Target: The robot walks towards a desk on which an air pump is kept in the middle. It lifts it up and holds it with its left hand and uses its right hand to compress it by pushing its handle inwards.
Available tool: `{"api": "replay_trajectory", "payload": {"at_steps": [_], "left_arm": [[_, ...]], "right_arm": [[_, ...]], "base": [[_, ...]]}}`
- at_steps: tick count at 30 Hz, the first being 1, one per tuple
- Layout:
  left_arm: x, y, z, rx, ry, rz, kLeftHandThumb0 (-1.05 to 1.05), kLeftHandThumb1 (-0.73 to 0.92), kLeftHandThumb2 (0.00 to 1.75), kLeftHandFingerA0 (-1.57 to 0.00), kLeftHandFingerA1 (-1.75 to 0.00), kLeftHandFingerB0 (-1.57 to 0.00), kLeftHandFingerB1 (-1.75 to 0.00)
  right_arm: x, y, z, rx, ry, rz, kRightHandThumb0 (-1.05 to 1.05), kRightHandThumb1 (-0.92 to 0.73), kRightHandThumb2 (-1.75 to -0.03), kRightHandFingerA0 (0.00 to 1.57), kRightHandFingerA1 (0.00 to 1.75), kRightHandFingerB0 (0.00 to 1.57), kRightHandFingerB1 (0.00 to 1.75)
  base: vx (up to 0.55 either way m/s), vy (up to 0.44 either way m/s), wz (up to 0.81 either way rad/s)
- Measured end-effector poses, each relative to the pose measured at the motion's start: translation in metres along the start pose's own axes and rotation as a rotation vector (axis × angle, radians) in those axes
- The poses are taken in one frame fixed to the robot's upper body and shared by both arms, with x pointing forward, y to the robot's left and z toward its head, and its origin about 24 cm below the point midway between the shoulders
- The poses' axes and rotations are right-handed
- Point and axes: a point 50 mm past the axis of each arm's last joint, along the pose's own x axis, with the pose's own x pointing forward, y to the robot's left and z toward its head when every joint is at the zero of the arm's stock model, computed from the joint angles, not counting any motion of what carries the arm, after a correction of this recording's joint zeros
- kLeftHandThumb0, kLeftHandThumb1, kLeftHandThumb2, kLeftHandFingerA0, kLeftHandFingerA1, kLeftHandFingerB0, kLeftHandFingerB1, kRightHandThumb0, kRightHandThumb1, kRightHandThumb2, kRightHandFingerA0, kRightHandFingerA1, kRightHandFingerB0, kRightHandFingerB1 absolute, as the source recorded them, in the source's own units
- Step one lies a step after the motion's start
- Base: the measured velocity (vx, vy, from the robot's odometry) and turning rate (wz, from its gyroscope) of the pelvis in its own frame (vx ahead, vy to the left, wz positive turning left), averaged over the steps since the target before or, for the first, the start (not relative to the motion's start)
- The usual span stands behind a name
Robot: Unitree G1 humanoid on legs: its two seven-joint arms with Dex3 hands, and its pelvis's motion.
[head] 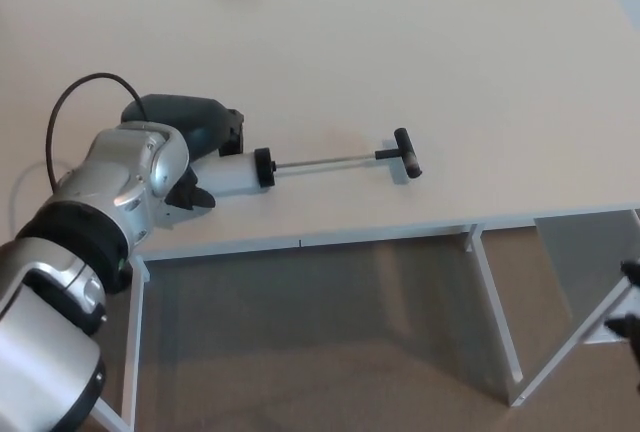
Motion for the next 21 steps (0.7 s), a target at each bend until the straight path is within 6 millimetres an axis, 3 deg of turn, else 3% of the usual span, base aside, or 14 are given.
{"api": "replay_trajectory", "payload": {"at_steps": [5,6,8,9,10,11,12,17,21], "left_arm": [[0.0,0.001,-0.003,-0.033,0.005,-0.017,-0.05,0.66,0.82,-0.86,-1.34,-0.8,-1.19],[0.0,0.001,-0.003,-0.033,0.005,-0.017,-0.07,0.68,0.86,-0.89,-1.39,-0.81,-1.2],[-0.001,0.001,-0.005,-0.048,0.008,-0.027,-0.07,0.68,0.86,-0.89,-1.39,-0.81,-1.2],[-0.001,0.002,-0.007,-0.066,0.012,-0.039,-0.06,0.7,0.85,-0.88,-1.36,-0.82,-1.18],[-0.001,0.002,-0.007,-0.066,0.012,-0.039,-0.06,0.7,0.85,-0.88,-1.36,-0.82,-1.18],[-0.001,0.003,-0.009,-0.087,0.014,-0.051,-0.06,0.7,0.85,-0.88,-1.36,-0.82,-1.18],[-0.002,0.003,-0.01,-0.097,0.015,-0.057,-0.11,0.69,0.85,-0.94,-1.36,-0.84,-1.15],[-0.002,0.007,-0.013,-0.138,0.019,-0.076,-0.1,0.71,0.82,-0.95,-1.4,-0.8,-1.23],[-0.003,0.009,-0.015,-0.157,0.016,-0.089,-0.07,0.68,0.83,-0.98,-1.45,-0.85,-1.25]], "right_arm": [[0.012,-0.001,0.038,0.033,-0.16,-0.009,-0.55,-0.77,-0.63,0.79,0.79,0.67,0.53],[0.012,-0.001,0.038,0.033,-0.16,-0.009,-0.72,-0.87,-0.66,0.49,0.46,0.4,0.36],[0.017,-0.001,0.056,0.046,-0.235,-0.01,-0.72,-0.87,-0.66,0.49,0.46,0.4,0.36],[0.025,-0.001,0.075,0.063,-0.309,-0.007,-0.35,-0.53,-1.11,0.0,0.48,0.0,0.47],[0.025,-0.001,0.075,0.063,-0.309,-0.007,-0.35,-0.53,-1.11,0.0,0.48,0.0,0.47],[0.034,-0.001,0.096,0.079,-0.398,-0.004,-0.35,-0.53,-1.11,0.0,0.48,0.0,0.47],[0.038,0.0,0.105,0.088,-0.433,-0.002,-0.79,-0.75,-1.07,0.0,0.37,0.14,0.33],[0.062,0.003,0.14,0.128,-0.554,0.025,-0.79,-0.72,-1.06,0.04,0.4,0.12,0.36],[0.08,0.007,0.155,0.166,-0.587,0.047,-0.81,-0.73,-1.07,0.04,0.41,0.12,0.35]], "base": [[0.0,0.0,0.0],[0.0,0.0,0.0],[0.0,0.0,0.0],[0.0,0.0,0.0],[0.0,0.0,0.0],[0.0,0.0,0.0],[0.0,0.0,0.0],[0.0,0.0,0.0],[0.0,0.0,0.0]]}}
